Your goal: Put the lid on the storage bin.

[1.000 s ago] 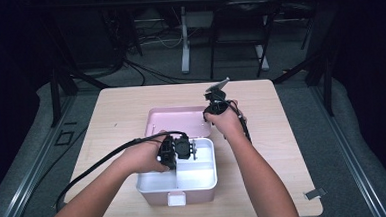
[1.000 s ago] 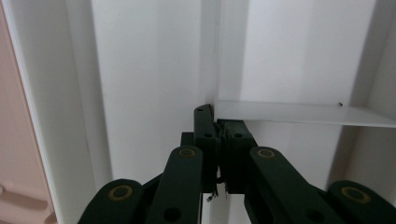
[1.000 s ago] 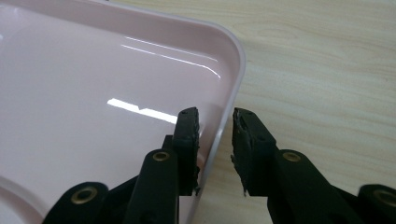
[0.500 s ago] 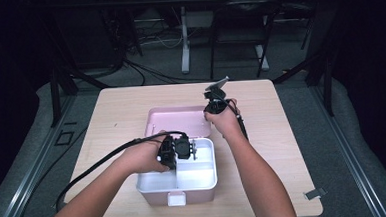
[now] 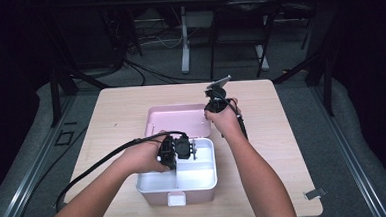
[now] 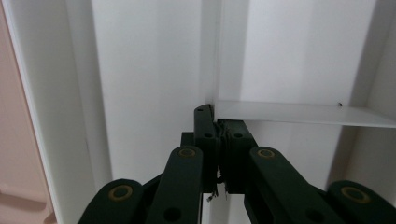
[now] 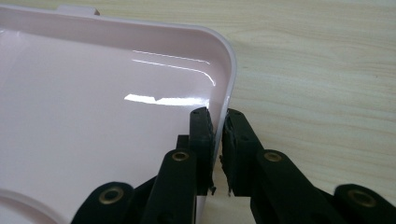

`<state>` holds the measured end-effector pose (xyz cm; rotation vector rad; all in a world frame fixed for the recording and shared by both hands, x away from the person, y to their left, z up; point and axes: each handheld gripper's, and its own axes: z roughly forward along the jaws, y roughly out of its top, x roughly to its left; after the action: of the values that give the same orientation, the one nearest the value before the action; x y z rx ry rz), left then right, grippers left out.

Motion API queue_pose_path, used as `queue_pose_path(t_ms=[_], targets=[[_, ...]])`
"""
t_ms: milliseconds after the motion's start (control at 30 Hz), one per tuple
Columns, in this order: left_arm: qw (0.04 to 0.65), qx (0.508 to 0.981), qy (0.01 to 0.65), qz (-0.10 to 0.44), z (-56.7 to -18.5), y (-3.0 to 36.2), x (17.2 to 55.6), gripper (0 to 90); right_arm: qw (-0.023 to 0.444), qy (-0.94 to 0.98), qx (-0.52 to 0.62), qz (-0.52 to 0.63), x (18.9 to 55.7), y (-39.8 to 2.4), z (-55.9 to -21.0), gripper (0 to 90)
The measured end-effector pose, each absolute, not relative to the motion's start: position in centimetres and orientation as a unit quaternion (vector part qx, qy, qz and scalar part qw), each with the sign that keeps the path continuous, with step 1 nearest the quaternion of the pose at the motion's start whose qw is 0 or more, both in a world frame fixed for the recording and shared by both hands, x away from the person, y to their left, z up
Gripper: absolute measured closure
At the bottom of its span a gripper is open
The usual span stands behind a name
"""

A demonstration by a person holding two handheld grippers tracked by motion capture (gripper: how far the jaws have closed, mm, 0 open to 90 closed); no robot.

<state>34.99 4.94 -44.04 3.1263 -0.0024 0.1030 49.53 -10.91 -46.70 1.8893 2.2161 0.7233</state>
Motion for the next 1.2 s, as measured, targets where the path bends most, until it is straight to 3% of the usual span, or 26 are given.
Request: queue_pose_path(t_ms=[567,900,1200], targets=[[0.007,0.999,0.0,0.033,-44.1,4.9,35.0,86.8,0.101,0.72,0.619,0.297,47.8,-11.5,-44.1,85.9],[0.007,0.999,0.001,0.039,-44.1,4.9,34.8,86.5,0.149,0.72,0.574,0.36,44.3,-12.0,-41.0,86.7],[0.007,0.999,0.009,0.047,-44.1,5.0,34.6,85.9,0.158,0.724,0.552,0.382,41.8,-12.5,-39.4,87.2]])
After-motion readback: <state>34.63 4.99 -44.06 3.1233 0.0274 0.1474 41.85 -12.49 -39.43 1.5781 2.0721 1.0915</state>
